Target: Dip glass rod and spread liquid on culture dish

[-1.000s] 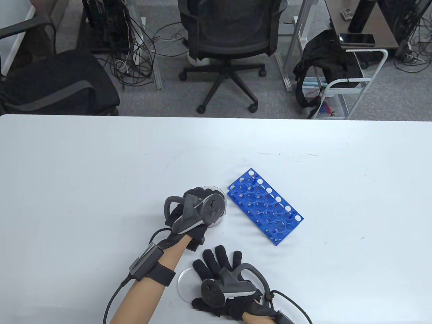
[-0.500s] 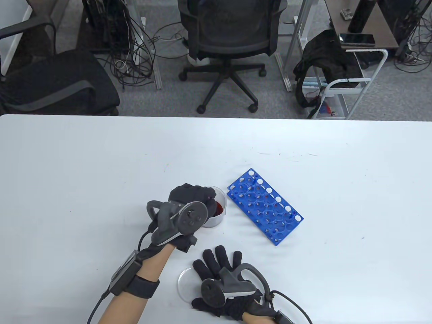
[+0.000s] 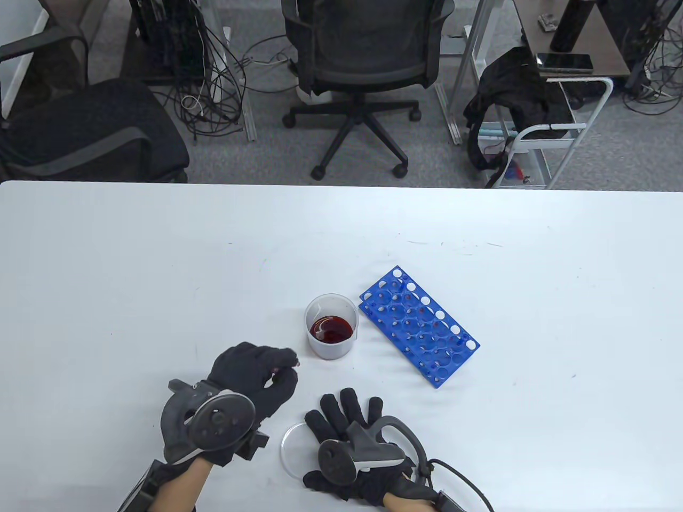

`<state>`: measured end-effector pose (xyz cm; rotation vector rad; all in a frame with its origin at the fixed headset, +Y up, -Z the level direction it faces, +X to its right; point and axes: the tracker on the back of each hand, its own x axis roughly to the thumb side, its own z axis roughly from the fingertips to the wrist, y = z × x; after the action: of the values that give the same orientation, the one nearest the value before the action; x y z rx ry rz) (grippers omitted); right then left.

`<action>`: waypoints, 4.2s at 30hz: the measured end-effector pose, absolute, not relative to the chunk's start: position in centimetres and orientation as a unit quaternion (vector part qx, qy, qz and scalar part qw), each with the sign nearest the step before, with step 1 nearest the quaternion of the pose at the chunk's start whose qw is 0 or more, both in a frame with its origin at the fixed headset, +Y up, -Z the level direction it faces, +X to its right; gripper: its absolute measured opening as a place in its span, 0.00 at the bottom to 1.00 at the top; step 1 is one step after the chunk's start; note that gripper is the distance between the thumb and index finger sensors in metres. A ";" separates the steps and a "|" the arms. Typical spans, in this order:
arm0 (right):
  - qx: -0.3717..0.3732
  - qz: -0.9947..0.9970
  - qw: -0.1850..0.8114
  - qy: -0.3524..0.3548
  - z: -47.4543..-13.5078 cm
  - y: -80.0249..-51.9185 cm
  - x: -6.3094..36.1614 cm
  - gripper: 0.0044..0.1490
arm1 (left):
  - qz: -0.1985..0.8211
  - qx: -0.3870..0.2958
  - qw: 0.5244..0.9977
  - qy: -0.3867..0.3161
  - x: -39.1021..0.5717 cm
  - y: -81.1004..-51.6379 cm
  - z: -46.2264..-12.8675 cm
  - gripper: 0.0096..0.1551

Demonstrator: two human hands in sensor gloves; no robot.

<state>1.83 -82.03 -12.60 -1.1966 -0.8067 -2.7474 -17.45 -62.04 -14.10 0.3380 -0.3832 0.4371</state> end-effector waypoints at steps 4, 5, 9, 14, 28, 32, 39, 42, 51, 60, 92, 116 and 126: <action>-0.385 -0.885 0.019 -0.261 -12.6 -82.0 1.8 0.66 | 0.230 0.134 0.941 -0.207 -17.7 -64.0 -12.1 0.18; -0.385 -0.885 0.019 -0.261 -12.6 -82.0 1.8 0.66 | 0.230 0.127 0.942 -0.210 -17.6 -64.3 -11.8 0.18; -0.385 -0.885 0.020 -0.260 -12.6 -82.0 1.8 0.66 | 0.236 0.103 0.939 -0.226 -17.1 -65.9 -10.7 0.18; -0.385 -0.885 0.020 -0.260 -12.7 -82.0 1.8 0.66 | 0.215 0.081 0.943 -0.241 -16.2 -67.9 -9.9 0.18; -0.385 -0.885 0.020 -0.260 -12.7 -82.0 1.8 0.66 | 0.202 0.041 0.950 -0.234 -16.0 -69.9 -10.4 0.18; -0.385 -0.885 0.020 -0.260 -12.7 -82.0 1.8 0.66 | 0.208 0.021 0.950 -0.231 -16.4 -69.8 -10.6 0.18; -0.385 -0.885 0.020 -0.260 -12.7 -82.0 1.8 0.66 | 0.221 0.006 0.945 -0.240 -16.5 -70.0 -10.4 0.18; -0.385 -0.885 0.020 -0.260 -12.7 -82.0 1.8 0.66 | 0.227 0.006 0.943 -0.245 -16.2 -70.1 -10.4 0.18; -0.385 -0.885 0.020 -0.260 -12.7 -82.0 1.8 0.66 | 0.223 0.026 0.947 -0.230 -16.0 -70.2 -10.3 0.18; -0.384 -0.885 0.019 -0.262 -12.7 -82.1 1.9 0.66 | 0.208 0.029 0.954 -0.215 -16.3 -70.0 -10.4 0.18; -0.384 -0.885 0.018 -0.262 -12.7 -82.1 1.9 0.66 | 0.214 0.033 0.948 -0.233 -15.6 -70.4 -10.0 0.19; -0.384 -0.885 0.018 -0.262 -12.7 -82.1 1.9 0.66 | 0.226 -0.021 0.946 -0.231 -16.5 -70.1 -10.6 0.18; -0.384 -0.885 0.018 -0.262 -12.7 -82.1 1.9 0.66 | 0.239 -0.011 0.941 -0.241 -15.8 -70.5 -10.2 0.19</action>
<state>1.86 -82.09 -12.66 -1.1936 -0.8135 -2.7482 -15.81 -70.51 -10.21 -0.0214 -0.4920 0.4880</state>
